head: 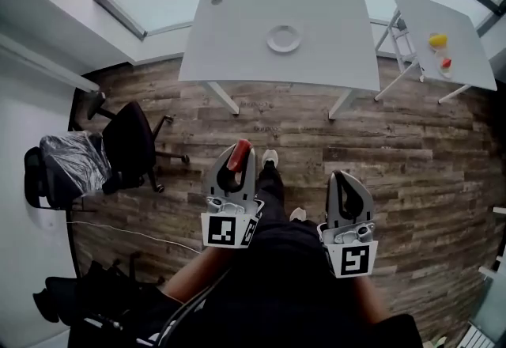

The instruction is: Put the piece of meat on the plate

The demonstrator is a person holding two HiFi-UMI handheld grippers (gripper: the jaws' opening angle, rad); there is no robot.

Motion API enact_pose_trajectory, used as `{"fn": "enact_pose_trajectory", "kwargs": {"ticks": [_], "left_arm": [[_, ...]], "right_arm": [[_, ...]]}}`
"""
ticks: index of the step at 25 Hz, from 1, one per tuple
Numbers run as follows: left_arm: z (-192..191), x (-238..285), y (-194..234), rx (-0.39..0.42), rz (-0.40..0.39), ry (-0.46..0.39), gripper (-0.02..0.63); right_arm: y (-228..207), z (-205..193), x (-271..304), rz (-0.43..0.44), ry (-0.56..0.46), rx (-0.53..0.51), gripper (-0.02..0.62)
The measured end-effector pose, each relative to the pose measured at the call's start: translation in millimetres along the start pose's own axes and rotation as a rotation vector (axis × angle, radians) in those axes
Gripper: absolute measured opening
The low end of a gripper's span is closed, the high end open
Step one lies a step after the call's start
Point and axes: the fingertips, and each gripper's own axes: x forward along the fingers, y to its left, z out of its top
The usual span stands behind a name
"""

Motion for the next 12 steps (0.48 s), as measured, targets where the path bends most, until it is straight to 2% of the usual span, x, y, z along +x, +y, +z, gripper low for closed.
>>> {"fn": "enact_pose_trajectory", "kwargs": {"ticks": [4, 8, 12], "left_arm": [[-2.1, 49.5, 21.0, -0.005, -0.070, 0.011, 0.094], [-6.0, 93.8, 50.0, -0.020, -0.087, 0.010, 0.095], [-10.1, 134.4, 71.0, -0.064, -0.109, 0.034, 0.094]], "right_arm": [[-8.5, -2.3, 53.0, -0.036, 0.006, -0.029, 0.003], [-19.5, -11.4, 113.5, -0.036, 0.024, -0.039, 0.003], [-30.6, -18.8, 173.0, -0.049, 0.068, 0.039, 0.003]]}}
